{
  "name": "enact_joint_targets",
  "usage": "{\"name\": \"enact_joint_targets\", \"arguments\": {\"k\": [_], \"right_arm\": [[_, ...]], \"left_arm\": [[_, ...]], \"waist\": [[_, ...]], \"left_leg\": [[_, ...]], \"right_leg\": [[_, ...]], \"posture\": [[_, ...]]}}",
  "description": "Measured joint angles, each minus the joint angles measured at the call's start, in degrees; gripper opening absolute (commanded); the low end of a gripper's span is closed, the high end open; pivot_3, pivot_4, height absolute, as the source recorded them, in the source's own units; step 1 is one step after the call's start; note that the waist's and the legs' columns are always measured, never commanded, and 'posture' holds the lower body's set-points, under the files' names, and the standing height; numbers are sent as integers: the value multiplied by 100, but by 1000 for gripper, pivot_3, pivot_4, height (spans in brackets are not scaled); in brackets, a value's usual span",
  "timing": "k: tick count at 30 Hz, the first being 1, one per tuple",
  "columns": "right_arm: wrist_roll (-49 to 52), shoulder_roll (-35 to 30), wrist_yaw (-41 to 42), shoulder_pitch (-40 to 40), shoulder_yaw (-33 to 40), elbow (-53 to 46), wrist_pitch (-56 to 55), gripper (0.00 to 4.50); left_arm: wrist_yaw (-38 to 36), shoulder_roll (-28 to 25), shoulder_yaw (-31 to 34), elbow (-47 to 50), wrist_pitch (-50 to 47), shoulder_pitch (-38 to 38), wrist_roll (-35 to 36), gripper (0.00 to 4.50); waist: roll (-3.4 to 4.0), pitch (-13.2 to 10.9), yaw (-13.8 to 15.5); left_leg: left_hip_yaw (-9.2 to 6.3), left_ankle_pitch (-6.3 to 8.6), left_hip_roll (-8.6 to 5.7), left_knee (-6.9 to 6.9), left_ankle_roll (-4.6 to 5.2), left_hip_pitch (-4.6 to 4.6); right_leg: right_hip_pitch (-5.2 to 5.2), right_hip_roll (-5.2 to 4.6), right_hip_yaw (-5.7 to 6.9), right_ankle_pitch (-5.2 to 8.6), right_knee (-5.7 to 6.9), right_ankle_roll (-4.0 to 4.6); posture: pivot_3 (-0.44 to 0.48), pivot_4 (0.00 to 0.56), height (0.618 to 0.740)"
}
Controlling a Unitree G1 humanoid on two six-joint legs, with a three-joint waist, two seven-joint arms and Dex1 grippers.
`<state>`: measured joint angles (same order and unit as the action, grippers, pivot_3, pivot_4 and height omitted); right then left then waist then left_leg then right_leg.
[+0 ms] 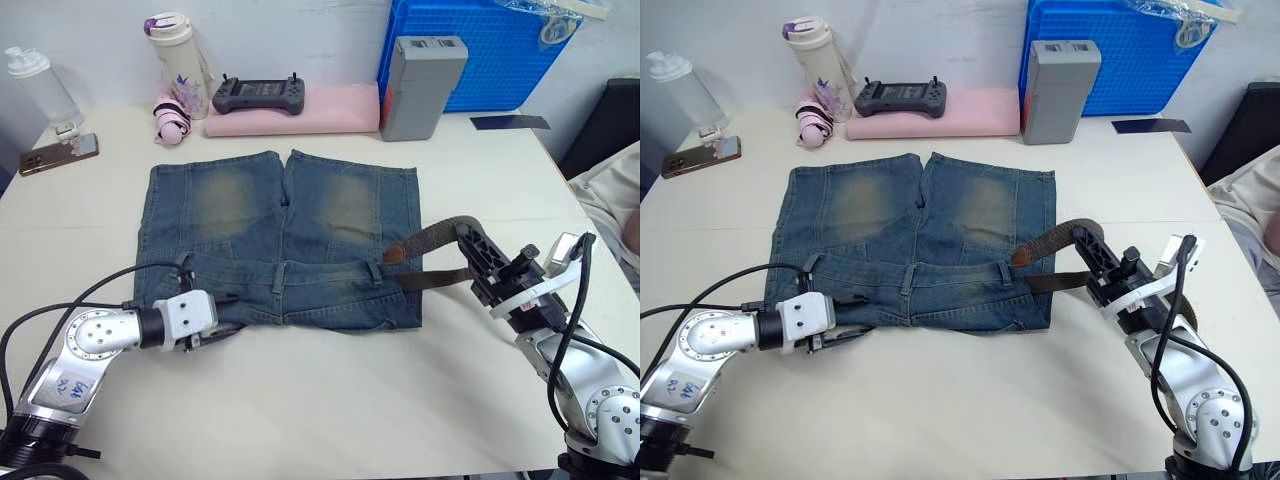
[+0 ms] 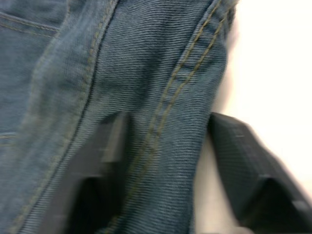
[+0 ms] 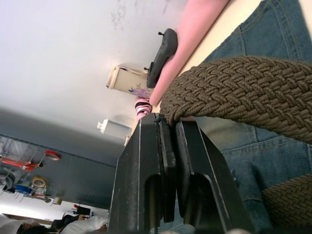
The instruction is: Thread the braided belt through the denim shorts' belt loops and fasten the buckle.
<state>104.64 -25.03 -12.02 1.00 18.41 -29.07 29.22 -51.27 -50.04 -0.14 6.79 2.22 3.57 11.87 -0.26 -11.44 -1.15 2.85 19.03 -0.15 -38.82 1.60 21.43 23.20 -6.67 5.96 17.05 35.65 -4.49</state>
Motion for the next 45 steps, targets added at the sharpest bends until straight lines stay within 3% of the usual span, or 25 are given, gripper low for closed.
{"name": "enact_joint_targets", "arguments": {"k": [2,6,8,14,36,45], "right_arm": [[0,-30,-59,-15,-1,3,50,0],[-35,-130,-80,5,-14,126,143,0],[-88,-132,-80,22,-36,215,211,0],[-294,-140,-60,-32,3,449,237,0],[-1028,-590,41,261,157,714,456,0],[-1522,-629,-417,629,-152,125,603,0]], "left_arm": [[-218,51,220,518,-1171,160,1196,3293],[-172,389,383,1134,-2636,835,2702,3293],[-103,600,305,1285,-2963,1007,2936,3293],[-37,1138,-90,1253,-3320,1312,2915,3293],[-41,1393,-137,1262,-3327,1188,2401,3293],[-7,1410,-135,1268,-3336,1187,2390,3293]], "waist": [[0,0,35],[3,-1,126],[3,-1,126],[3,-1,118],[3,-1,162],[3,-1,190]], "left_leg": [[-1,-1,0,-4,-2,8],[-2,-2,-4,-16,-2,8],[0,-2,-5,-17,-2,8],[5,-3,-5,-18,-3,8],[7,-3,-6,-21,-3,8],[6,-3,-5,-21,-4,9]], "right_leg": [[5,0,1,0,3,0],[2,0,1,0,2,-1],[-1,2,1,-1,17,-2],[1,12,1,-1,23,-3],[1,11,0,-1,22,-2],[3,12,0,-1,22,-2]], "posture": [[0,150,712],[0,150,712],[0,150,712],[0,150,712],[0,150,712],[0,150,712]]}}
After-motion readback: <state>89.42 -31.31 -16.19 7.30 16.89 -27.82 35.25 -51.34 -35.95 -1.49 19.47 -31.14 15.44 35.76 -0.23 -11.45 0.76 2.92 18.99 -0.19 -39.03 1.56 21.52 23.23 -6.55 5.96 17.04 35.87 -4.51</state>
